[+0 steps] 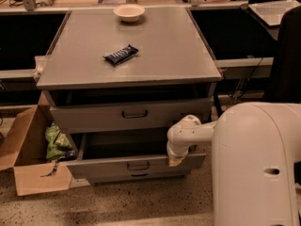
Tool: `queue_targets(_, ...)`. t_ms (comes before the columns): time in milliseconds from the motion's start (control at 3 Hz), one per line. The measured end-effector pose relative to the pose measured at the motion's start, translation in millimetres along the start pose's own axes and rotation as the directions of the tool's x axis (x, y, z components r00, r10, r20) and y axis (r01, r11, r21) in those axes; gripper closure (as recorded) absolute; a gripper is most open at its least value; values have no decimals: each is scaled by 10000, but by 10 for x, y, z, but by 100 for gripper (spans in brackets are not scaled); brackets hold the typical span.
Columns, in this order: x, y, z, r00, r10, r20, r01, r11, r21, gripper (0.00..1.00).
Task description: Open middle drawer
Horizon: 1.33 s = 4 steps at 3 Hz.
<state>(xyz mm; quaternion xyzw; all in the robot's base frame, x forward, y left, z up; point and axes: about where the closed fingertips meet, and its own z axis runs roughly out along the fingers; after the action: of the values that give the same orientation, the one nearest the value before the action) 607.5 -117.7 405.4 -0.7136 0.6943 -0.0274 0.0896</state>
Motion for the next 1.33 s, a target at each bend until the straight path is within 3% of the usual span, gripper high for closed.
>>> queue_targets(1000, 0, 1, 1, 10000, 0, 0, 0, 10000, -1, 20)
queue_targets(1333, 1, 5, 5, 10000, -3, 4, 3, 10000, -15, 0)
